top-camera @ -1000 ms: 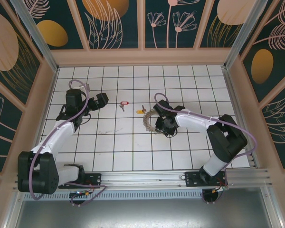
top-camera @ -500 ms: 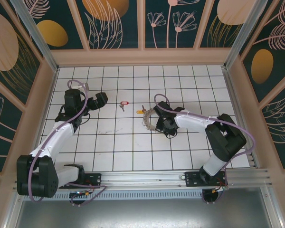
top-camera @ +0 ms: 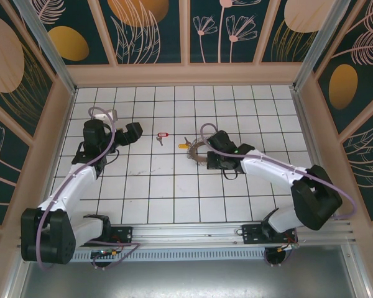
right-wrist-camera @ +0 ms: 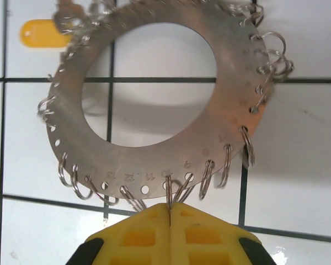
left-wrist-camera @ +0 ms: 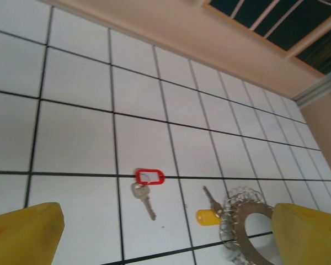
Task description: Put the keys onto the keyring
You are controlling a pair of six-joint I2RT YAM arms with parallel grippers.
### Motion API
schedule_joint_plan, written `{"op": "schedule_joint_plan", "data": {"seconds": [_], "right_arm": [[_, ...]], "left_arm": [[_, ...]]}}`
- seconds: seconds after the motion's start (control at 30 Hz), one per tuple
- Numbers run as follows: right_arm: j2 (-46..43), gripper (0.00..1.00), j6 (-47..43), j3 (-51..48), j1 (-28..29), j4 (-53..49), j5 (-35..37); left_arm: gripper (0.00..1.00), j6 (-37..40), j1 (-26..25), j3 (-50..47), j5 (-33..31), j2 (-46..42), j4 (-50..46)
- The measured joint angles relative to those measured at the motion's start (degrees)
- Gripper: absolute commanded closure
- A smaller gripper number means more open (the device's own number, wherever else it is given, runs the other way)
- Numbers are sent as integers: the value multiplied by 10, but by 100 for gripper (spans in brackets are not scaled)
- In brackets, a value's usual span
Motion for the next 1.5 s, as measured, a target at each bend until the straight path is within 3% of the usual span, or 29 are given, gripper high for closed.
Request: {"op": "schedule_joint_plan", "data": {"seconds": [0.23, 0.37, 0.57, 0.8, 0.93, 1.07, 1.27, 1.5], "right_arm": [[-67, 100, -158, -37, 2, 31, -25], [-137, 100, -244, -44, 4, 42, -61], [-225, 100, -383, -50, 7, 44, -132], [-280, 100, -517, -59, 28, 44, -207], [-296, 100, -570, -65, 61, 44, -233], [-297, 100, -603, -66, 97, 52, -238], [-294, 100, -624, -67, 131, 75, -231], [-287, 100, -628, -69, 135, 79, -219]], "left_arm": [[18, 15, -44, -75, 87, -43, 138], [24, 66, -80, -108, 144, -71, 205], [32, 255, -151, -94, 223, -96, 210], [54, 464, -233, -31, 292, -49, 128], [68, 542, -280, -26, 304, -28, 92], [74, 579, -312, -24, 303, -9, 76], [78, 602, -346, -16, 292, 11, 74], [84, 617, -349, -16, 280, 16, 64]]}}
